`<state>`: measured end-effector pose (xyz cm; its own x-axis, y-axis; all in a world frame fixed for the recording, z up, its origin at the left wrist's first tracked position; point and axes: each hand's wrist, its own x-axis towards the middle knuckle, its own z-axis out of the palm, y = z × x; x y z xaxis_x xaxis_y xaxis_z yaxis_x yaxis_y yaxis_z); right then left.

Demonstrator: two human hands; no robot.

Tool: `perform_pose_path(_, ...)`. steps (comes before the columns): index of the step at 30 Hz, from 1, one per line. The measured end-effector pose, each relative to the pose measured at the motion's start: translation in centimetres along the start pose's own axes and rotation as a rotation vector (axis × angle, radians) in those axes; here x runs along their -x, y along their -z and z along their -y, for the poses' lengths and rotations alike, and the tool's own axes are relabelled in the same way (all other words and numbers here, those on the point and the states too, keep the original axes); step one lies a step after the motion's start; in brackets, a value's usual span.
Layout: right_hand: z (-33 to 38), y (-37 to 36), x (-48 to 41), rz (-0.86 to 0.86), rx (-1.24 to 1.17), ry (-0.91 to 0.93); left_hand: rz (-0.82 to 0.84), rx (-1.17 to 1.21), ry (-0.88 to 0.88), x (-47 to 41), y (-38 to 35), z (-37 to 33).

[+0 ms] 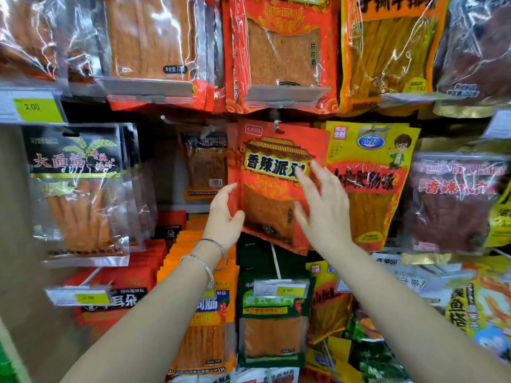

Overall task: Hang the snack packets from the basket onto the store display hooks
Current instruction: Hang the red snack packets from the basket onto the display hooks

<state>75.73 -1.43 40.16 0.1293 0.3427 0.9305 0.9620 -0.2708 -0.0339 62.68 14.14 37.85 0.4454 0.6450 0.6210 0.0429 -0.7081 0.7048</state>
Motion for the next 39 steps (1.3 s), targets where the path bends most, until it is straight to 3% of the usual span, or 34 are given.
perform_pose_path(9, -0.6, -3.6, -1.7, 0.321, 0.34, 0.054, 0.029, -0.032, 0.0, -1.5, -0.7, 2.6)
perform_pose_path(17, -0.5, -5.8, -5.5, 0.557, 0.574, -0.003, 0.163, -0.175, 0.185, -4.6, -1.2, 2.0)
perform_pose_path(22, -0.2, -6.1, -6.6, 0.643, 0.579, -0.038, 0.173, -0.217, 0.243, -5.4, -1.0, 0.8)
perform_pose_path(29, 1.3, -2.4, -2.0, 0.525, 0.202, -0.121, 0.167, -0.202, 0.19, -0.5, 0.6, 0.2)
perform_pose_path(34, 3.9, 1.2, 5.7, 0.511, -0.137, -0.343, 0.17, 0.016, 0.024, 7.8, 2.2, -1.5)
perform_pose_path(39, 6.9, 4.7, 18.4, 0.635, -0.203, -0.509, 0.316, 0.254, 0.274, 20.3, 3.9, 1.0)
